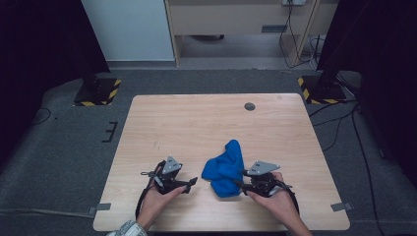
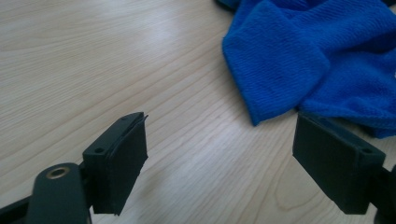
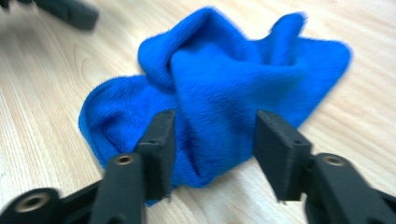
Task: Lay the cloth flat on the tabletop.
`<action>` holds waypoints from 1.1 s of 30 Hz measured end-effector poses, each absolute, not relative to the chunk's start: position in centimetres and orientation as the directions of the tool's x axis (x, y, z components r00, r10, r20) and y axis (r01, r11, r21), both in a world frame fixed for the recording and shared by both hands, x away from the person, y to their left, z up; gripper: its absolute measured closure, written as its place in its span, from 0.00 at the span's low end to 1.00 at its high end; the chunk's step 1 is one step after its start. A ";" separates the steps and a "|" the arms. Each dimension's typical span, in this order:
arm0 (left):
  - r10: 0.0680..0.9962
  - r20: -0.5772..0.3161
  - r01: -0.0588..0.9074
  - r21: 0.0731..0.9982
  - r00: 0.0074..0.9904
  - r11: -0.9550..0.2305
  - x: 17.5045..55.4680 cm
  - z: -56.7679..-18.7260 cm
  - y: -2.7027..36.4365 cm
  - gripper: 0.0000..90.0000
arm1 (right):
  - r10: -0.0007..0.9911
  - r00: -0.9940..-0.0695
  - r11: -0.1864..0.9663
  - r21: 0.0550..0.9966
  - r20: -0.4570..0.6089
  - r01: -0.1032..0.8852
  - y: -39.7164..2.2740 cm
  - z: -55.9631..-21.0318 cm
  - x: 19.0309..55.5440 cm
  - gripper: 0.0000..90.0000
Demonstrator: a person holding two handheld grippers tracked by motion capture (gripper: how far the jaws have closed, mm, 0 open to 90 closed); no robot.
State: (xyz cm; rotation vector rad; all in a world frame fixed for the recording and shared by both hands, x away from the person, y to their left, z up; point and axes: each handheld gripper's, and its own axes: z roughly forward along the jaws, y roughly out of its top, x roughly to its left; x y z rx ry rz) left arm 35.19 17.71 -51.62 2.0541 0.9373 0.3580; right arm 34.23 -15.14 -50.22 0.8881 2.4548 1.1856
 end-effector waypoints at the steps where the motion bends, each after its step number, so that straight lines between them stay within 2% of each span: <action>1: 0.721 -0.069 0.487 0.781 0.690 -0.391 35.2 -51.7 17.2 0.19 | 0.633 -0.774 0.476 0.779 0.019 0.408 -15.1 -50.2 34.2 0.54; 4: 0.702 -0.063 0.480 0.772 0.710 -0.416 35.3 -51.9 16.0 0.23 | 0.646 -0.763 0.452 0.793 0.024 0.408 -15.9 -49.5 34.3 0.51; 7: 0.684 -0.064 0.476 0.765 0.727 -0.434 35.5 -51.9 14.9 0.26 | 0.668 -0.744 0.425 0.807 0.026 0.410 -16.9 -48.6 35.1 0.60; 8: 0.684 -0.064 0.476 0.765 0.727 -0.434 35.5 -51.9 14.9 0.27 | 0.668 -0.744 0.425 0.807 0.026 0.410 -16.9 -48.6 35.1 0.60; 9: 0.676 -0.062 0.471 0.764 0.734 -0.441 35.6 -51.9 14.7 0.29 | 0.682 -0.731 0.417 0.809 0.022 0.413 -17.3 -48.3 35.9 0.70; 11: 0.673 -0.054 0.470 0.756 0.738 -0.455 35.7 -51.9 14.5 0.30 | 0.689 -0.724 0.411 0.810 0.024 0.418 -17.3 -48.2 36.2 0.72; 14: 0.670 -0.072 0.478 0.757 0.739 -0.446 36.0 -52.1 14.2 0.36 | 0.730 -0.683 0.404 0.798 0.014 0.447 -17.2 -48.2 38.3 0.85; 17: 0.670 -0.068 0.484 0.746 0.739 -0.457 36.3 -52.5 13.9 0.38 | 0.742 -0.671 0.410 0.790 0.003 0.457 -16.8 -48.3 39.8 0.88; 24: 0.681 -0.063 0.499 0.729 0.730 -0.468 36.4 -52.8 13.6 0.42 | 0.763 -0.646 0.404 0.770 0.013 0.493 -15.4 -48.9 43.1 0.87; 27: 0.682 -0.078 0.508 0.729 0.728 -0.459 36.5 -52.9 13.6 0.43 | 0.773 -0.633 0.384 0.761 0.044 0.522 -14.4 -49.5 45.0 0.79; 28: 0.682 -0.078 0.508 0.729 0.728 -0.459 36.5 -52.9 13.6 0.43 | 0.773 -0.633 0.384 0.761 0.044 0.522 -14.4 -49.5 45.0 0.79; 30: 0.683 -0.057 0.500 0.726 0.728 -0.473 36.5 -53.0 13.4 0.43 | 0.786 -0.618 0.393 0.740 0.038 0.546 -13.6 -50.3 46.4 0.71; 33: 0.688 -0.068 0.508 0.728 0.722 -0.461 36.6 -53.0 13.6 0.43 | 0.792 -0.610 0.386 0.738 0.044 0.554 -13.2 -50.6 47.4 0.67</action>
